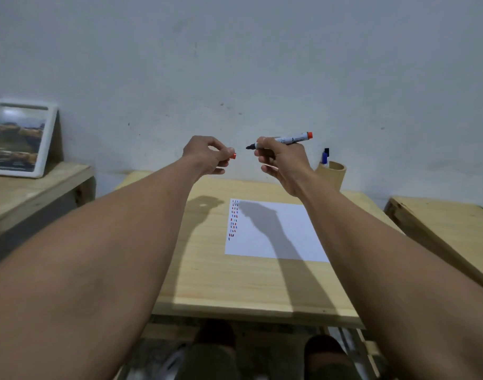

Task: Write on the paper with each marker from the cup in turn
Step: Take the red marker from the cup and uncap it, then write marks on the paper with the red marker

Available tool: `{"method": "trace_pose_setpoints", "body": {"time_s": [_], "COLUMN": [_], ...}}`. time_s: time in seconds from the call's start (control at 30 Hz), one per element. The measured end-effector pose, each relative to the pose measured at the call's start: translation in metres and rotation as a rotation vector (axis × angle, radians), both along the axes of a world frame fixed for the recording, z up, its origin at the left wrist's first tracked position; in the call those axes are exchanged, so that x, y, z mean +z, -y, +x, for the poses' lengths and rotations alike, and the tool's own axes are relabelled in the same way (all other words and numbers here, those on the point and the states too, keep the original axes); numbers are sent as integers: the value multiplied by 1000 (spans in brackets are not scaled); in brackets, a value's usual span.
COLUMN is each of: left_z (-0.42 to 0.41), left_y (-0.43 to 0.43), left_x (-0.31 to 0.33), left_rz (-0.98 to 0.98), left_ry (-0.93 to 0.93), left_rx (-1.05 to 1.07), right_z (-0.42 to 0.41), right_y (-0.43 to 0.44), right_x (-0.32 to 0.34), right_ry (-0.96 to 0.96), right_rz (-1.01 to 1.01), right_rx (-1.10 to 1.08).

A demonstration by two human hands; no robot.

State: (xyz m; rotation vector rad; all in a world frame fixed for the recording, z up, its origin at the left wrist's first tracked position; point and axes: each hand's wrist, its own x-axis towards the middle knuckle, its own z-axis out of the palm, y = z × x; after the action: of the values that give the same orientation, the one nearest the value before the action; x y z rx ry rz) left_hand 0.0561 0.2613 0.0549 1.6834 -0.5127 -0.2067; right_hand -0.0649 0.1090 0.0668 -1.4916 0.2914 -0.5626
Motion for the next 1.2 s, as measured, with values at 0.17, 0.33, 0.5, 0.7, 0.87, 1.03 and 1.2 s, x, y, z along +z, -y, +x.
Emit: {"method": "trace_pose_setpoints", "body": {"time_s": [0.17,0.33,0.5,0.7,0.87,1.03,1.2], "left_z": [3,-3,-4,-5,-26,-54,-89], "left_y": [-5,-5,-4,-4,-15,-35,-49], "left_x": [-41,-80,-102,-108,-106,-112,-115], "left_rz": [233,393,437,534,524,703,741], "left_ry": [180,261,246,331,343,499,457], "left_rx": [115,192,187,188,162,177,109], "right_z": [4,4,7,12,5,-8,-22], "right_y": [-4,-6,-4,-6,-10,-17,-34], "right_x": [-19,-37,-48,-50,-50,-54,-63], "right_ry": [-57,-106,-142,-147,-149,-170,-195], "right_rz": [-42,-54,-62,-87,-99,-140,-213], "right_rx": [-5,-21,-29,-29,-44,-65,-98]}}
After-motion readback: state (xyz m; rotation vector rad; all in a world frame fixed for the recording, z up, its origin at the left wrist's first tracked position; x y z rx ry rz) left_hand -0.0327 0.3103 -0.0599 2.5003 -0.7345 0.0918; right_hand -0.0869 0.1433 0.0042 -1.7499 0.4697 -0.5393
